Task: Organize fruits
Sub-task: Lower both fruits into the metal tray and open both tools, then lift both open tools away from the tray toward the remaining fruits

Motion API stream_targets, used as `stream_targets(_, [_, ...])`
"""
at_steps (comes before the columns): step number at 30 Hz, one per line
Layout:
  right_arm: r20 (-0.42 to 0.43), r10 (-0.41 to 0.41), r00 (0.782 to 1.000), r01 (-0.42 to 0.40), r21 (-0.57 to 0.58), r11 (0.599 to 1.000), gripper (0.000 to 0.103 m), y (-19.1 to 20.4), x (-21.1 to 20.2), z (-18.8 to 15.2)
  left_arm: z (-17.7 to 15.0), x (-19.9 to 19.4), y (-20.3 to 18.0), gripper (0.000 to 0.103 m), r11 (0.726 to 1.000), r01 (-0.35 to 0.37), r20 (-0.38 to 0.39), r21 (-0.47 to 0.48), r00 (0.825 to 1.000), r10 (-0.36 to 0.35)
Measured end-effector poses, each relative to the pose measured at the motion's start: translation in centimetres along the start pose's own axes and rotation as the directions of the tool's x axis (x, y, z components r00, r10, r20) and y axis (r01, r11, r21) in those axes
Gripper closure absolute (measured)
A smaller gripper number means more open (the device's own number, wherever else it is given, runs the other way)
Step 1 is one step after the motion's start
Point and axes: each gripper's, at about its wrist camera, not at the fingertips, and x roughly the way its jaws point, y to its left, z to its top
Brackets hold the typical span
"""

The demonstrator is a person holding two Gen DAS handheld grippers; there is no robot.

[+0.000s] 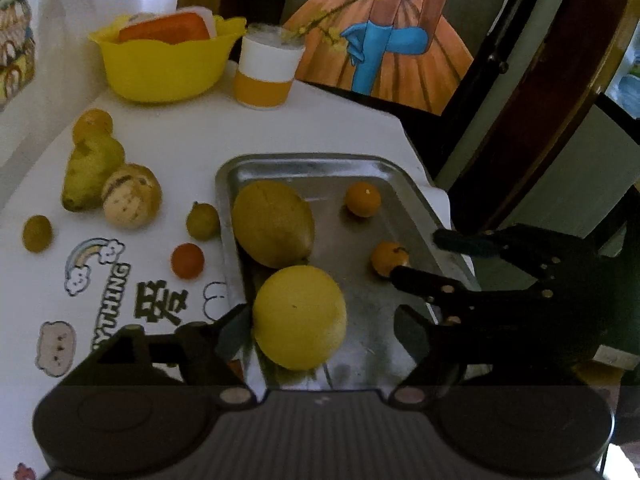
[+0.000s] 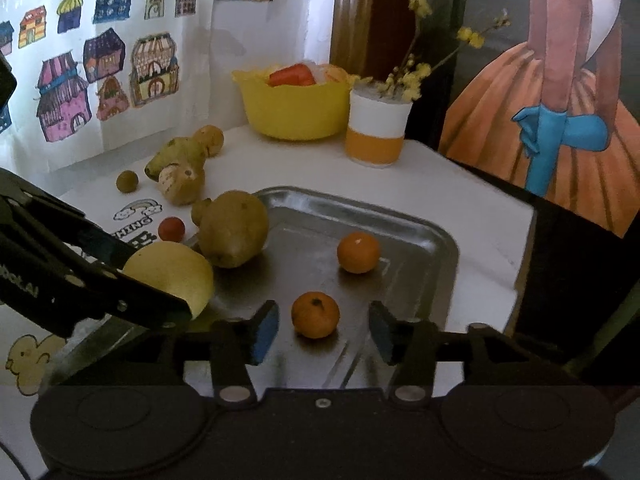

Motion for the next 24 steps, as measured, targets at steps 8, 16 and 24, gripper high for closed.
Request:
stream_targets(8, [0.06, -0.041, 0.997, 0.039, 0.031, 0.999, 0.011, 0.6, -4.6, 0.0, -1.4, -4.0, 0.1, 0.008, 1.0, -0.009, 0.062, -0.013, 0.998, 0.009])
stream_targets(16, [0.026, -0.034, 0.999, 0.033, 0.02, 0.999, 0.001, 3.7, -9.8, -1.0, -4.6, -8.1, -0.1, 0.001, 0.997, -0.075, 0.098, -0.005, 0.992, 0.075])
stream_targets(24, [-0.08, -0.003, 0.997, 0.0, -0.026, 1.0, 0.001, 7.6, -15.0, -2.5, -8.4, -11.4, 1.0, 0.001, 0.998, -0.062, 0.033, 0.004, 0.998, 0.062])
